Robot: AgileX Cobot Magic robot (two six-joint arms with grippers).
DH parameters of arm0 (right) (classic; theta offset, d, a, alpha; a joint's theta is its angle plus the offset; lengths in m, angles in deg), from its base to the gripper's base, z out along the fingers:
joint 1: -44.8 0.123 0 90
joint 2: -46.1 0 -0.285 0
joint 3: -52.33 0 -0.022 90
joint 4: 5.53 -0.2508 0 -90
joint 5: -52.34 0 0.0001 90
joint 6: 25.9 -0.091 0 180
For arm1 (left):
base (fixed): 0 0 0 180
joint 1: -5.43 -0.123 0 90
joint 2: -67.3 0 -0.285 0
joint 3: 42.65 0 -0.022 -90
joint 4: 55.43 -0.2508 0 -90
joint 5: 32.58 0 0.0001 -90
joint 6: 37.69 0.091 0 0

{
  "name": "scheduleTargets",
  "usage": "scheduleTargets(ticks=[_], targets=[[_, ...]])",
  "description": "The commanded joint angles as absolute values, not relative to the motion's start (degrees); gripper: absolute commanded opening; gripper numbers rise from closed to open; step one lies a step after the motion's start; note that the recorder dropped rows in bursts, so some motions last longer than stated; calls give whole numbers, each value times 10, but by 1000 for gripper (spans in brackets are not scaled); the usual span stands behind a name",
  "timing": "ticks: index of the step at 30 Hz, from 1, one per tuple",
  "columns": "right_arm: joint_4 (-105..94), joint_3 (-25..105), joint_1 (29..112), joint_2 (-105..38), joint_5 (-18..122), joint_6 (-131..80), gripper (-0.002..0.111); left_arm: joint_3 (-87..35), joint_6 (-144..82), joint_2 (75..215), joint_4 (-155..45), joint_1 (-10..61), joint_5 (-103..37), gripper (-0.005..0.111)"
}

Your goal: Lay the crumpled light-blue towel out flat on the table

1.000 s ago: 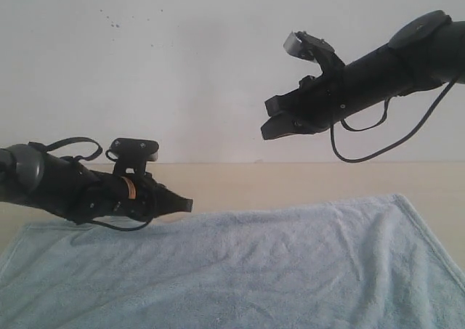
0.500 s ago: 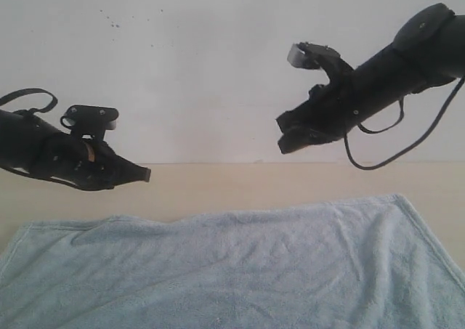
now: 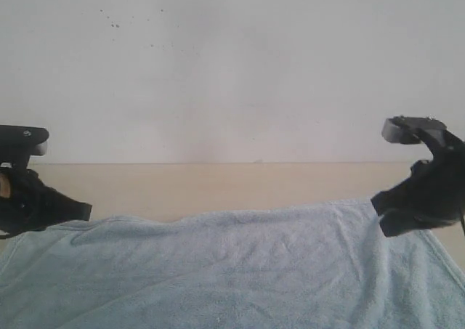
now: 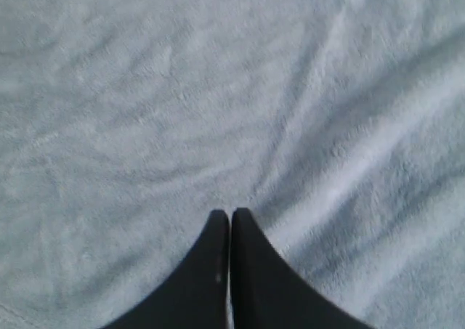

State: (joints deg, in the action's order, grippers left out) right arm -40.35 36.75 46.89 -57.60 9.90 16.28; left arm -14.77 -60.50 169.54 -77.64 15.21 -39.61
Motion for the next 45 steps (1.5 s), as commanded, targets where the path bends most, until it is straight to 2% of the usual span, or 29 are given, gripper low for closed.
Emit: scheduleTargets(ticks=[1,7,13,16,38,45], targets=[[-393,266,459,-535,172,166,0,-69,-607,1620,-773,151,-406,4],[-319,167,459,-532,273,95,0,15,-618,1598,-774,151,-397,4],[-42,158,459,-532,299,-169,0,31,-618,1598,-774,151,-392,4],[48,158,459,-538,290,-238,0,31,-618,1598,-774,151,-385,4],[141,136,459,-596,244,-340,0,31,-622,1598,-772,151,-381,4],[260,91,459,-596,234,-491,0,31,-625,1598,-772,151,-381,4]])
